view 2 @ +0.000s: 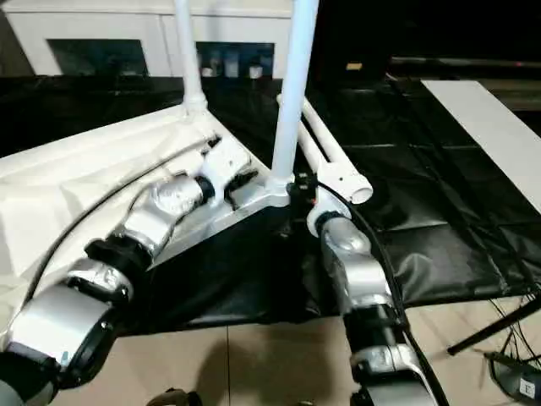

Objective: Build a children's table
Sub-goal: Rotate leg to tighten, then rotate table base

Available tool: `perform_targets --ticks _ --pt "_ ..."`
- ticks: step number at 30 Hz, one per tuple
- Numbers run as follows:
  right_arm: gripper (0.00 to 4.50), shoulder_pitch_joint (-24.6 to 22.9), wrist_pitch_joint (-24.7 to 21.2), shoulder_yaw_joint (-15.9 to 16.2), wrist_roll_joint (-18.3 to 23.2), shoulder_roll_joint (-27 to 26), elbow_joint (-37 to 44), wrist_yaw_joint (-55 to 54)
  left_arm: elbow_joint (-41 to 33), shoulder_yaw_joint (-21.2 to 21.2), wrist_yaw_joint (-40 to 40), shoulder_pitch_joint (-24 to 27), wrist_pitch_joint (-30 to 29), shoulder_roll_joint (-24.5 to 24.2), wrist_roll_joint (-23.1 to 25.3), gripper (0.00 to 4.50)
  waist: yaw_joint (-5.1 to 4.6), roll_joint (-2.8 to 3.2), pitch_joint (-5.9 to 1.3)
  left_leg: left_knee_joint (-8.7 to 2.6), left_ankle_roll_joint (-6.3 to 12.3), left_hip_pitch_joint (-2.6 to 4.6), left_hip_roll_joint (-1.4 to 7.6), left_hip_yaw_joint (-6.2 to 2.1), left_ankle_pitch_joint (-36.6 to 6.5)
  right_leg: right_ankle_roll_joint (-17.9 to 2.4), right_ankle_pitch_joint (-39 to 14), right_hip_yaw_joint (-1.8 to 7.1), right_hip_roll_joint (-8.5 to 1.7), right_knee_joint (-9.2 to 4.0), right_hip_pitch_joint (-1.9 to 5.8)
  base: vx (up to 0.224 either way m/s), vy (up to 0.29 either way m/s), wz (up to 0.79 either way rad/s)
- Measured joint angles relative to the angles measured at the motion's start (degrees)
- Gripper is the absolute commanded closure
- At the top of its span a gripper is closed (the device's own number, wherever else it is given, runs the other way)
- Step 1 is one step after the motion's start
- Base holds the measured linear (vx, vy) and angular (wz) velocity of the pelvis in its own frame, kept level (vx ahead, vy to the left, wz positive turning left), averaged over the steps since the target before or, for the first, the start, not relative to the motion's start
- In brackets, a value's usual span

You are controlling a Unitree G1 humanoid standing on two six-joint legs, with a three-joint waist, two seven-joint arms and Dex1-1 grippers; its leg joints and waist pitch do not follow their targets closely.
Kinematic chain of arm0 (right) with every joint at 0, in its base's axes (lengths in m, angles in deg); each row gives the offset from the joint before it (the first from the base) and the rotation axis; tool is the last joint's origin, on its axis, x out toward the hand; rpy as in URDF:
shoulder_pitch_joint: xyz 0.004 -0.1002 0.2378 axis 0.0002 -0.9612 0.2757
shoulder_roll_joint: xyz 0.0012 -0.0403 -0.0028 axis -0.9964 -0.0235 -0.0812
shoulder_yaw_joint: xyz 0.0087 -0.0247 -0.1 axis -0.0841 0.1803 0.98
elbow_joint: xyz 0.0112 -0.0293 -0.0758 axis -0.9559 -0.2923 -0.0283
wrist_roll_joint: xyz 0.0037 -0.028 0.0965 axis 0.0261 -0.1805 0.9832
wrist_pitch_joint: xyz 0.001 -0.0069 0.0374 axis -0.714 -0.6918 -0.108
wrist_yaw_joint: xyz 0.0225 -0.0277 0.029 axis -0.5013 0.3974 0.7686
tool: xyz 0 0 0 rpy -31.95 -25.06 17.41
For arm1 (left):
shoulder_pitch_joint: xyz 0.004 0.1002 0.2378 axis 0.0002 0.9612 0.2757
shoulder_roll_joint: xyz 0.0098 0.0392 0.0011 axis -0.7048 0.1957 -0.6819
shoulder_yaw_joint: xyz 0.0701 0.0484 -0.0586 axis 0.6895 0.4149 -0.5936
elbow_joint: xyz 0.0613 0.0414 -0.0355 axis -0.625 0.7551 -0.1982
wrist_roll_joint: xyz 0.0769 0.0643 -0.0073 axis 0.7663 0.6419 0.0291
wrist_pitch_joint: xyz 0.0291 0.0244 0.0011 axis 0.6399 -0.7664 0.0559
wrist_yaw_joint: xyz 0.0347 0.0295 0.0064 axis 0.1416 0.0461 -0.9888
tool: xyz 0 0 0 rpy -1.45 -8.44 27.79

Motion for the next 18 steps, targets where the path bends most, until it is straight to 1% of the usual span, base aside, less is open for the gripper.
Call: perform_targets --ticks 3,4,5,7,8,10,11,12,13,15,16,17,18 --pt "0.69 -0.74 -1.94 1.13 0.01 0.22 3.12 1.79 -2.26 -0.73 0.74 2.56 -0.67 -2.46 -0.08 3.03 -0.17 0.0 0.0 -0.01 0.02 0.0 0.06 0.02 -0.02 0.0 0.0 -0.04 0.02 0.0 -0.02 0.0 0.0 0.0" --pt "0.69 -0.93 -2.11 1.39 0.01 0.28 3.79 2.25 -4.01 -1.3 1.19 3.67 -1.22 -3.64 -0.2 3.03 -0.17 0.0 0.0 -0.01 0.02 0.02 0.08 0.02 -0.01 0.0 0.0 -0.04 0.02 0.01 -0.01 0.0 0.0 0.0" --pt "0.69 -1.06 -2.44 1.91 0.01 0.35 4.29 2.83 -6.98 -1.93 2.0 5.15 -2.4 -5.22 -0.52 2.9 -0.25 -0.01 0.01 -0.02 0.01 0.03 0.1 0.02 -0.01 0.0 0.0 -0.05 0.04 0.0 -0.01 0.0 0.0 0.0" --pt "0.69 -1.66 -3.26 3.39 0.14 0.73 4.61 4.77 -15.91 -4.42 4.36 9.56 -6.64 -10.06 -2.36 2.9 -0.52 -0.05 0.03 -0.02 -0.02 0.1 0.17 0.09 -0.03 0.0 0.0 -0.07 0.04 0.03 -0.01 0.0 0.0 0.0" --pt "0.69 -2.33 -3.8 3.98 0.2 1.02 4.39 6.12 -20.75 -6.5 5.62 11.99 -9.6 -13.67 -3.19 2.9 -0.59 -0.11 0.05 -0.02 -0.04 0.09 0.22 0.09 -0.01 -0.01 0.0 -0.15 0.05 0.03 -0.02 0.0 0.0 0.0" --pt "0.69 -2.94 -4.34 5.3 0.13 1.78 4.12 7.93 -25.96 -9.53 6.92 14.94 -12.81 -18.45 -4.21 2.9 -0.69 -0.11 0.06 -0.02 -0.05 0.09 0.23 0.1 -0.02 0.0 0.0 -0.15 0.05 0.04 -0.03 0.0 0.0 0.0" --pt "0.69 -2.99 -4.49 6.09 -0.06 2.08 3.87 9.1 -29.35 -11.93 7.78 16.72 -14.95 -21.54 -4.78 2.9 -0.8 -0.15 0.08 -0.02 -0.07 0.09 0.23 0.11 -0.01 0.0 0.0 -0.14 0.05 0.03 -0.03 0.0 0.0 0.0" --pt "0.69 -2.8 -4.65 6.86 -0.11 2.15 3.7 9.82 -32.02 -13.45 8.56 18.35 -16.58 -23.95 -4.98 2.9 -0.88 -0.2 0.08 -0.02 -0.08 0.09 0.22 0.11 -0.01 0.0 0.0 -0.14 0.05 0.03 -0.02 0.0 0.0 0.0" --pt "0.69 -2.73 -4.75 7.66 -0.12 1.99 3.81 10.48 -34.4 -14.95 9.71 20.18 -17.94 -26.72 -5.19 2.9 -0.93 -0.23 0.07 -0.02 -0.08 0.11 0.22 0.11 -0.01 0.0 0.0 -0.13 0.05 0.03 -0.01 0.0 0.0 0.0" --pt "0.69 -2.48 -5.4 8.05 -0.29 1.37 3.62 10.89 -37.81 -18.2 11.01 23.35 -21.19 -31.89 -4.82 2.9 -1.12 -0.34 0.09 -0.02 -0.1 0.12 0.2 0.11 0.0 0.0 0.0 -0.1 0.05 0.03 -0.01 0.0 0.0 0.0" --pt "0.69 -2.47 -5.63 8.15 -0.42 1.28 3.62 10.91 -38.55 -19.79 11.33 24.62 -22.76 -34.02 -4.21 2.9 -1.23 -0.44 0.08 -0.02 -0.1 0.13 0.2 0.11 0.0 0.0 0.0 -0.1 0.05 0.04 -0.01 0.0 0.0 0.0" --pt "0.69 -2.39 -5.75 8.15 -0.84 1.3 3.35 10.87 -39.05 -21.72 11.28 25.96 -24.33 -36.53 -3.08 2.9 -1.13 -0.6 0.11 -0.02 -0.12 0.13 0.2 0.11 0.01 0.01 0.0 -0.1 0.05 0.04 0.0 0.0 0.0 0.0" --pt "0.69 -2.08 -5.73 8.19 -0.99 1.05 2.73 10.84 -39.19 -22.84 11.06 27.21 -25.84 -38.75 -1.94 2.9 -1.15 -0.74 0.1 -0.02 -0.13 0.14 0.2 0.11 0.02 0.01 -0.01 -0.09 0.05 0.06 -0.01 0.0 0.0 0.0"
